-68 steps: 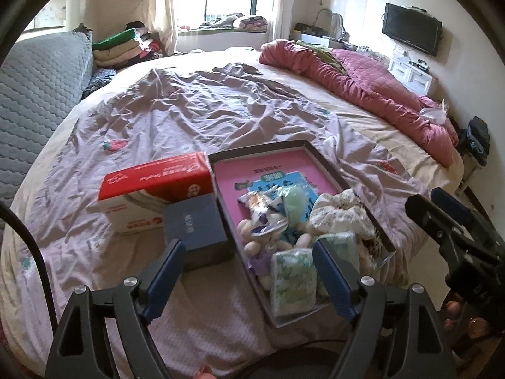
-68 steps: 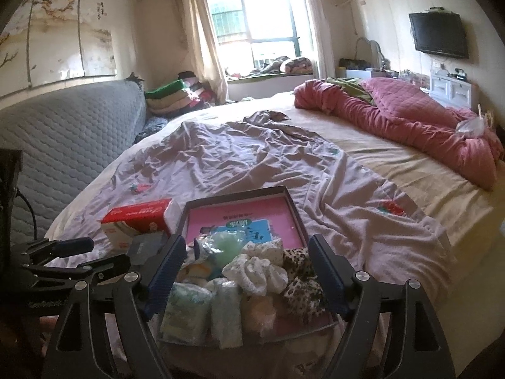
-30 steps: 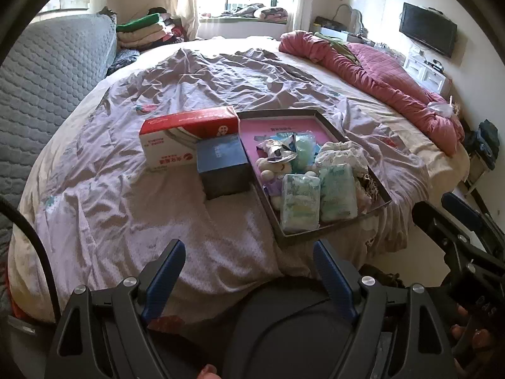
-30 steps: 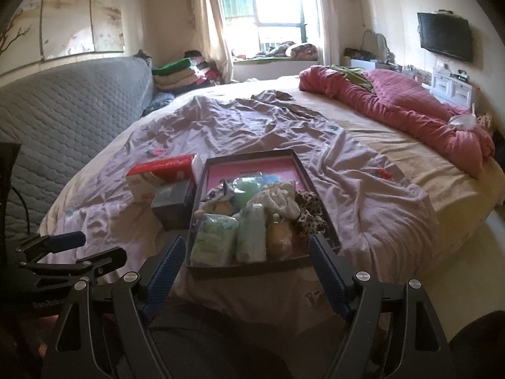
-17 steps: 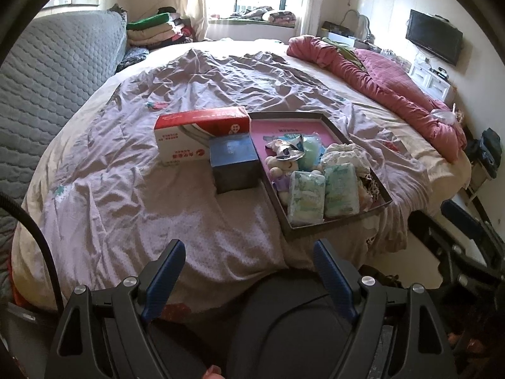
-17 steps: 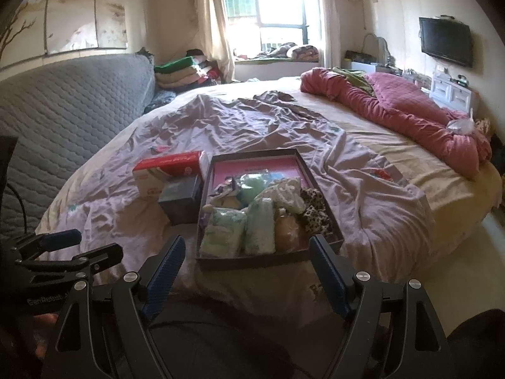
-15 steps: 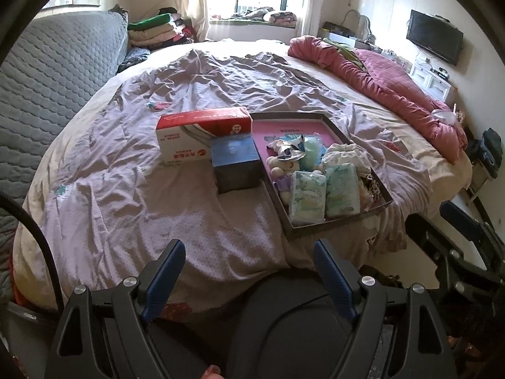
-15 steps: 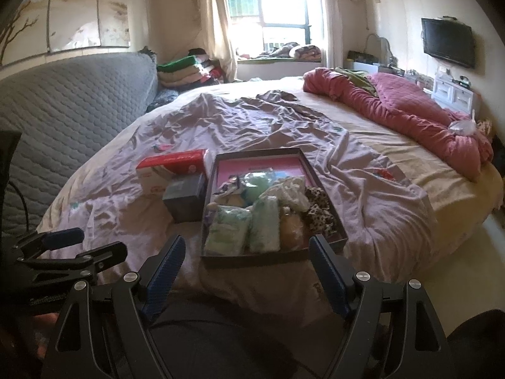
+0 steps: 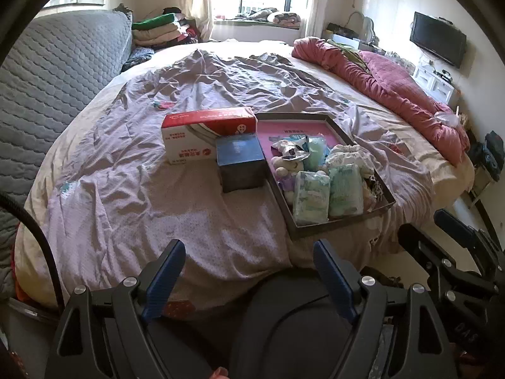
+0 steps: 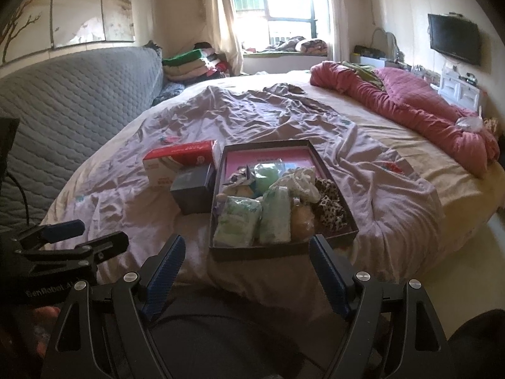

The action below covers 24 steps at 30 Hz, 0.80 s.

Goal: Organize soft objects

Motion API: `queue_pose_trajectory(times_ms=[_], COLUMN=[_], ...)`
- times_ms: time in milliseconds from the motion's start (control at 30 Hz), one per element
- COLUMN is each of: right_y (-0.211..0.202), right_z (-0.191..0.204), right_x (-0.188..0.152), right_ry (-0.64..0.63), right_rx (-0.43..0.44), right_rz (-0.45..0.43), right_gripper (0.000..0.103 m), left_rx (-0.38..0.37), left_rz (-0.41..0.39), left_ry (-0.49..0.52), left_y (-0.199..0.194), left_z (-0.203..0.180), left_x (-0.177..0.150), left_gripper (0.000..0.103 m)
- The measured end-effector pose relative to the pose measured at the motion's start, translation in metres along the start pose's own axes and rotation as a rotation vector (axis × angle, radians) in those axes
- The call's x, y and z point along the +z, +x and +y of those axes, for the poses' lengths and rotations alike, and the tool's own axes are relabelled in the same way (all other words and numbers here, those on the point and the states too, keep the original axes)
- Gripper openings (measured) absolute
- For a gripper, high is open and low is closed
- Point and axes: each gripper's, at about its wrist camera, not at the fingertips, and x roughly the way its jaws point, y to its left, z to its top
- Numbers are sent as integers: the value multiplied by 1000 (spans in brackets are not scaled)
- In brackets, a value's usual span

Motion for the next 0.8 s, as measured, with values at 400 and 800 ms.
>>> queue_pose_trajectory(times_ms=[400, 800], right_y=[0, -1], right_z=[3, 4], right_x=[-1, -1], right_ry=[-15, -18], right_rx=[-2, -5], right_rz=[5, -1], right_gripper=[82, 82], left_rx=[-4, -2], left_rz=[0, 6], left_ry=[13, 11], left_y=[1, 1], left_z=[-2, -1], left_x=[-2, 0], left_gripper=[82, 82])
